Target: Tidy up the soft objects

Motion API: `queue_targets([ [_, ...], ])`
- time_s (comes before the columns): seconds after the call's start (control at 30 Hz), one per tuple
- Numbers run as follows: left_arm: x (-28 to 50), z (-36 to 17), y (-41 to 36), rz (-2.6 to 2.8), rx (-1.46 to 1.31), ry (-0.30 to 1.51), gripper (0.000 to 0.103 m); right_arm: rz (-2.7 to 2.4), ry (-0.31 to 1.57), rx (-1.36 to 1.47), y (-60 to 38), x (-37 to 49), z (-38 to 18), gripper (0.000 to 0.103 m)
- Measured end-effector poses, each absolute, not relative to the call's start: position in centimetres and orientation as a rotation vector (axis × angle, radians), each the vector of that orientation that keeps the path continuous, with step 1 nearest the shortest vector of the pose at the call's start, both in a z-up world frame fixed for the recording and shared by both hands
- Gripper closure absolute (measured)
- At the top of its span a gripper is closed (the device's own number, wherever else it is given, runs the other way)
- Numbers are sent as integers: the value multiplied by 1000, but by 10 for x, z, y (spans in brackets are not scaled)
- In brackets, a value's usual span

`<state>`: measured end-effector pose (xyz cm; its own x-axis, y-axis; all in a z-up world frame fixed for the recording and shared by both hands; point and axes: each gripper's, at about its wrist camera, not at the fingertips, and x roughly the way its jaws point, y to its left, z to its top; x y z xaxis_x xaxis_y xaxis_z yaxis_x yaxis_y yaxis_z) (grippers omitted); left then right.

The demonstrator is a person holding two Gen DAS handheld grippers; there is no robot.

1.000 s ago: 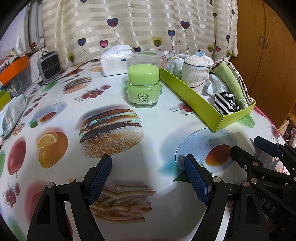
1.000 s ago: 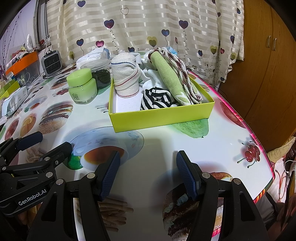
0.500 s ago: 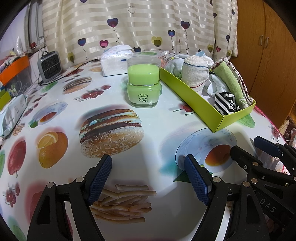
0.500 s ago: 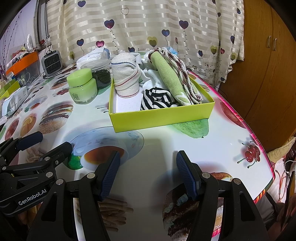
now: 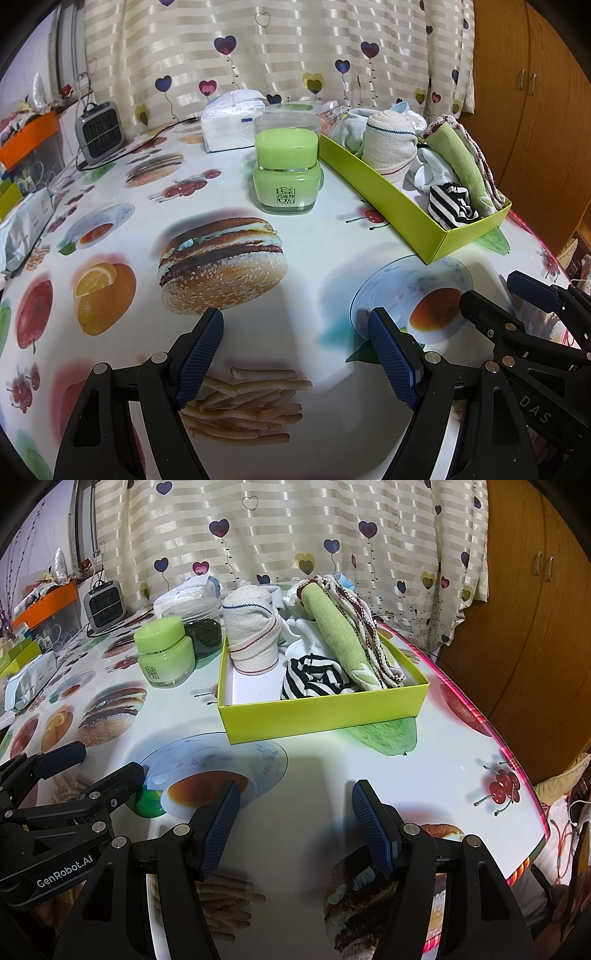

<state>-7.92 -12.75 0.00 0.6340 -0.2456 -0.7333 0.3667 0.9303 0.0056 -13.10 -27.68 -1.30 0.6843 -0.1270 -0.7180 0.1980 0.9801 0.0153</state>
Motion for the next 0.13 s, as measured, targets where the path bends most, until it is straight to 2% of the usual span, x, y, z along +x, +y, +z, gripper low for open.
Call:
queue_targets([
  [0.13, -79, 0, -128, -351, 160, 812, 23, -184, 797, 94, -276, -131, -13, 39],
])
